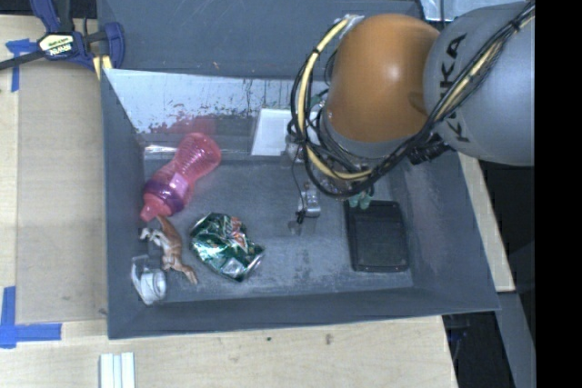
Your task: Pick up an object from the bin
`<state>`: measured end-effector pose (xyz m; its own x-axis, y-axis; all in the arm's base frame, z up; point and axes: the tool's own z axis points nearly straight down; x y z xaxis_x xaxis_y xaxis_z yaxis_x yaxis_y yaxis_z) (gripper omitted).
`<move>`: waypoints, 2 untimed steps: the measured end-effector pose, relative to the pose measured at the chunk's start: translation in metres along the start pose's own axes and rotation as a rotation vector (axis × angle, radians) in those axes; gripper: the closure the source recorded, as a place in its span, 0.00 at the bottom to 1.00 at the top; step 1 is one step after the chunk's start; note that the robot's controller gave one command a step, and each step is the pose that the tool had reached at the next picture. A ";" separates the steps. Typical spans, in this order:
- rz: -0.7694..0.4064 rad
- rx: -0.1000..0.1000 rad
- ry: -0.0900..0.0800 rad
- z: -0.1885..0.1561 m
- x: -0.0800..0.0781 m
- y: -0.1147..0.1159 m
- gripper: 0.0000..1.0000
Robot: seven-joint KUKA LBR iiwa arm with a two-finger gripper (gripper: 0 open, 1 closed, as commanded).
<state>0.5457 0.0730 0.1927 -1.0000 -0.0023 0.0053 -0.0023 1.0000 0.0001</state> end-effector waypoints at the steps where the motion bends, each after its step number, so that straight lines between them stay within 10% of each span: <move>1: 0.002 -0.001 -0.008 -0.004 -0.002 0.000 0.00; 2: 0.028 -0.001 -0.012 0.040 0.026 0.037 0.00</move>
Offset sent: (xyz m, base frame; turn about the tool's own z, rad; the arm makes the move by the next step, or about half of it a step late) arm -0.0476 0.0634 -0.0701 0.0331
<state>0.5190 0.1095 0.1525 -0.9996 0.0259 -0.0066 0.0259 0.9997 0.0006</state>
